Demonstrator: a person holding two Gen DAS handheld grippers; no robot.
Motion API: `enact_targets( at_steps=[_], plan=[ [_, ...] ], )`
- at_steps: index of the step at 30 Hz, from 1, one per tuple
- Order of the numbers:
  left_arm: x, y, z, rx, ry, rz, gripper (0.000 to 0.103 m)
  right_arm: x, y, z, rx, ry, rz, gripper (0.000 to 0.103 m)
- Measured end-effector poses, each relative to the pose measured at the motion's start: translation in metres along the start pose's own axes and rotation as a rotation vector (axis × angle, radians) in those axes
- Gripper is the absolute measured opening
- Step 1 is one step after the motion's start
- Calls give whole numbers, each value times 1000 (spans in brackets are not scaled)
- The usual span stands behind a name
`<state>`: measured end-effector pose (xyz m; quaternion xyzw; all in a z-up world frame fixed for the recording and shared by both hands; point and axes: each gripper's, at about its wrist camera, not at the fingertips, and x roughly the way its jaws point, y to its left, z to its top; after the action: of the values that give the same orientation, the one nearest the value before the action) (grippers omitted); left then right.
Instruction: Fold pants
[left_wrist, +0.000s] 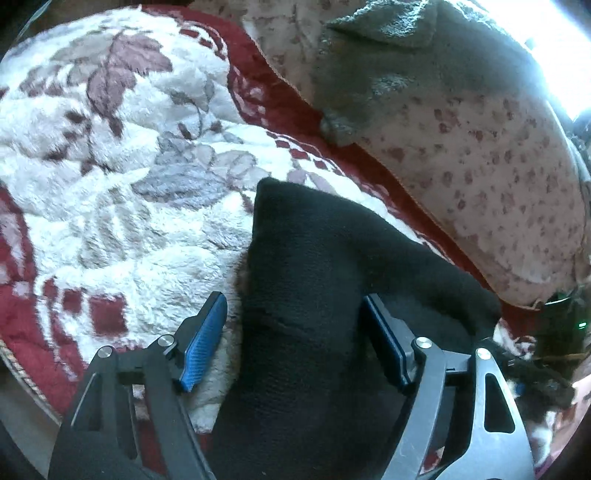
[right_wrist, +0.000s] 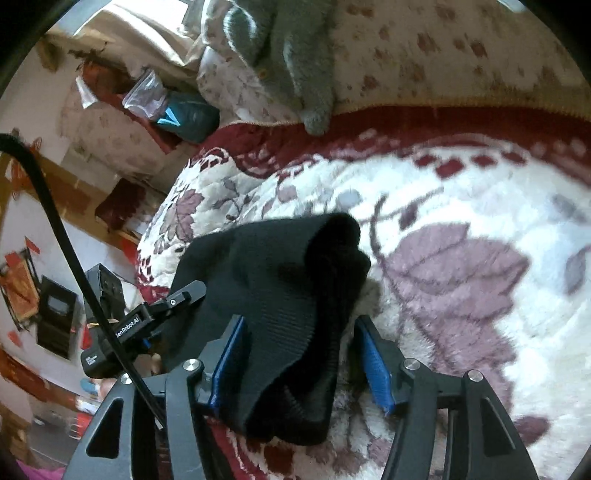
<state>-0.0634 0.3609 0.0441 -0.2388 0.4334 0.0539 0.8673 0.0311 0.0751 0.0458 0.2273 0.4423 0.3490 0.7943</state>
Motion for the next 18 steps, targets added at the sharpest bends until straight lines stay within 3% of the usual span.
enact_targets(
  at_steps=[6,18],
  plan=[
    [-34,-14,-1,48,-125,142,76,-32,24,4,-80,-72,-36,58],
    [-87,-58,-25,148,-271,215,76,-52,64,-16,-185,-120,-58,58]
  ],
)
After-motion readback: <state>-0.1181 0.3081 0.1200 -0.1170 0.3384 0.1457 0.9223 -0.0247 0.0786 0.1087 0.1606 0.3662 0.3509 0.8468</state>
